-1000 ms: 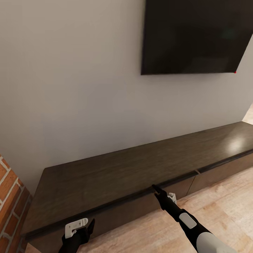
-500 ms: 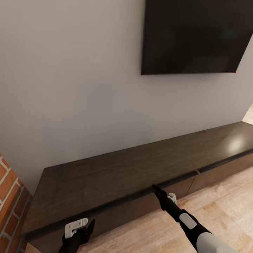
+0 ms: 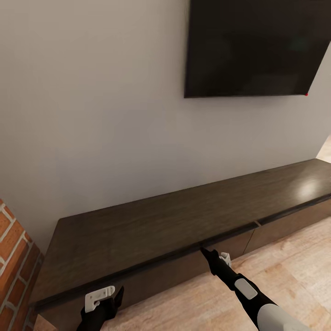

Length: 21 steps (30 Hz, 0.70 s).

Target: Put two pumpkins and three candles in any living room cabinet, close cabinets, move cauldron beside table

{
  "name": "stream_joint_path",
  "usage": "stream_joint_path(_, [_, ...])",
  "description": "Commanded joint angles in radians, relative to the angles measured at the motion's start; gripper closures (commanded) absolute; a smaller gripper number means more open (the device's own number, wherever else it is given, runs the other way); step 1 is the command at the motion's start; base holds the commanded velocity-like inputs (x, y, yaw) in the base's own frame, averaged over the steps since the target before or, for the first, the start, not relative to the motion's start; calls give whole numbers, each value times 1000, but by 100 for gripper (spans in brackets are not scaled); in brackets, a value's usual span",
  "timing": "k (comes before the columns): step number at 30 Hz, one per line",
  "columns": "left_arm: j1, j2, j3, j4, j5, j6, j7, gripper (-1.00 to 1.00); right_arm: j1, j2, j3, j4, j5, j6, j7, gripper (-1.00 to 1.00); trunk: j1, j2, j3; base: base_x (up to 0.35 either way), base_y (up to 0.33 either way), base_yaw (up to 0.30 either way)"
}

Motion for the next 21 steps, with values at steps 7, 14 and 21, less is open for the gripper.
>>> stream_joint_path(7, [0,1,-2,-2,10,4,7,-100,0,0,-6,0,-10,10,1,100,0,0,-1,0,0,0])
stream_joint_path(14, [0,1,-2,-1,10,4,7,-100,0,0,-6,0,-10,10,1,100,0,0,-1,0,0,0])
stream_joint_path(21, [0,2,-2,-1,9,4,7,-100,0,0,-5,0,-10,10,1,100,0,0,-1,0,0,0])
